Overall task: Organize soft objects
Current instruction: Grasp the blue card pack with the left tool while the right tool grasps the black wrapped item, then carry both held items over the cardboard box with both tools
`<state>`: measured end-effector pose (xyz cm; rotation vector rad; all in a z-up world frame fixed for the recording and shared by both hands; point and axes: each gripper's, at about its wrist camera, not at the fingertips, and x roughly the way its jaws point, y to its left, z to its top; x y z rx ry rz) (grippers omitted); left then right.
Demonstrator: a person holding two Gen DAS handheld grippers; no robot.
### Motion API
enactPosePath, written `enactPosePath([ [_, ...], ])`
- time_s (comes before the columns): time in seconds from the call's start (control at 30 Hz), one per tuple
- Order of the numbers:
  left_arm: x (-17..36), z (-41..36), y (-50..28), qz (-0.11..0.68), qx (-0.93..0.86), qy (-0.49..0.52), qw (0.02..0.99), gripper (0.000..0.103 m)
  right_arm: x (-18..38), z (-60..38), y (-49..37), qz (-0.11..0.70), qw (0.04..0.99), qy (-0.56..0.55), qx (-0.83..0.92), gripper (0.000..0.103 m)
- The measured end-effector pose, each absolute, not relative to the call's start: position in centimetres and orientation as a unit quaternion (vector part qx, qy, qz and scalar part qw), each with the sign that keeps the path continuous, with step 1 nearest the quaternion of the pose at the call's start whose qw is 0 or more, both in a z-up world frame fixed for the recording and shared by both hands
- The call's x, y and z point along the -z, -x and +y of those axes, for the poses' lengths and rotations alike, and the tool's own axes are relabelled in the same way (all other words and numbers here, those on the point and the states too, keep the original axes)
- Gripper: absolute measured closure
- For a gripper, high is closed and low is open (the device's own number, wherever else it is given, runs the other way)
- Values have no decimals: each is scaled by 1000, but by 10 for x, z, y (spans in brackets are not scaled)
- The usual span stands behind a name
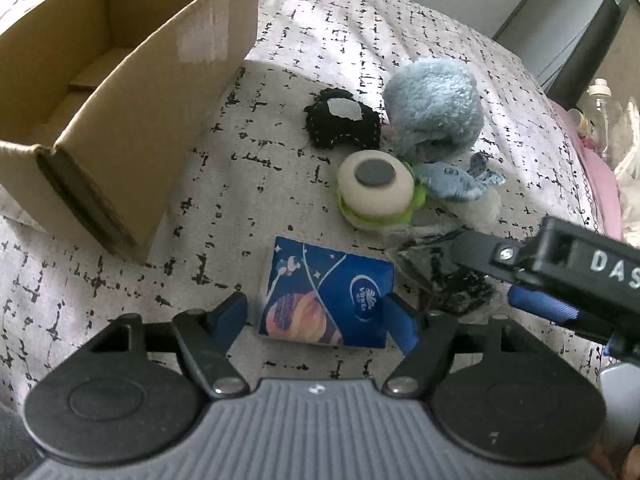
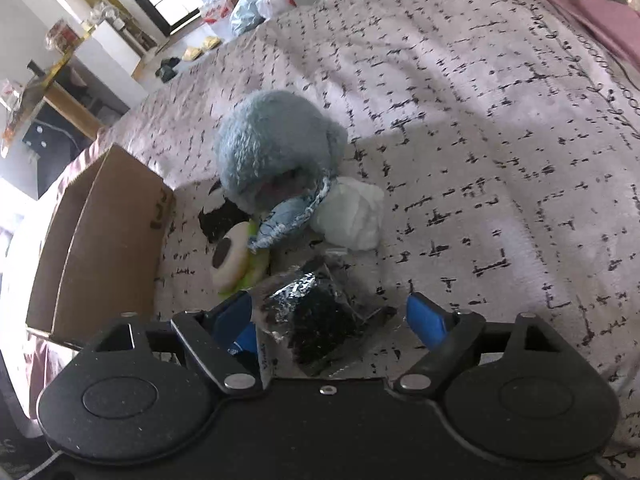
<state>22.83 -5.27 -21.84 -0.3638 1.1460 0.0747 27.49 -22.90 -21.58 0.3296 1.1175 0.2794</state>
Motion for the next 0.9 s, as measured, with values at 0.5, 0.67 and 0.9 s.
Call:
enactPosePath([
  [0.5, 195, -42, -212, 500, -36, 172, 848, 81, 211, -224, -267, 521, 829, -140, -144, 91],
  [0.67, 179, -38, -201, 482, -38, 179, 857, 87, 198, -228, -256, 506, 833, -155, -162, 96],
  [0.9, 147, -37, -183, 452, -26, 173, 875, 90, 181, -228, -240, 492, 830, -181, -190, 102],
])
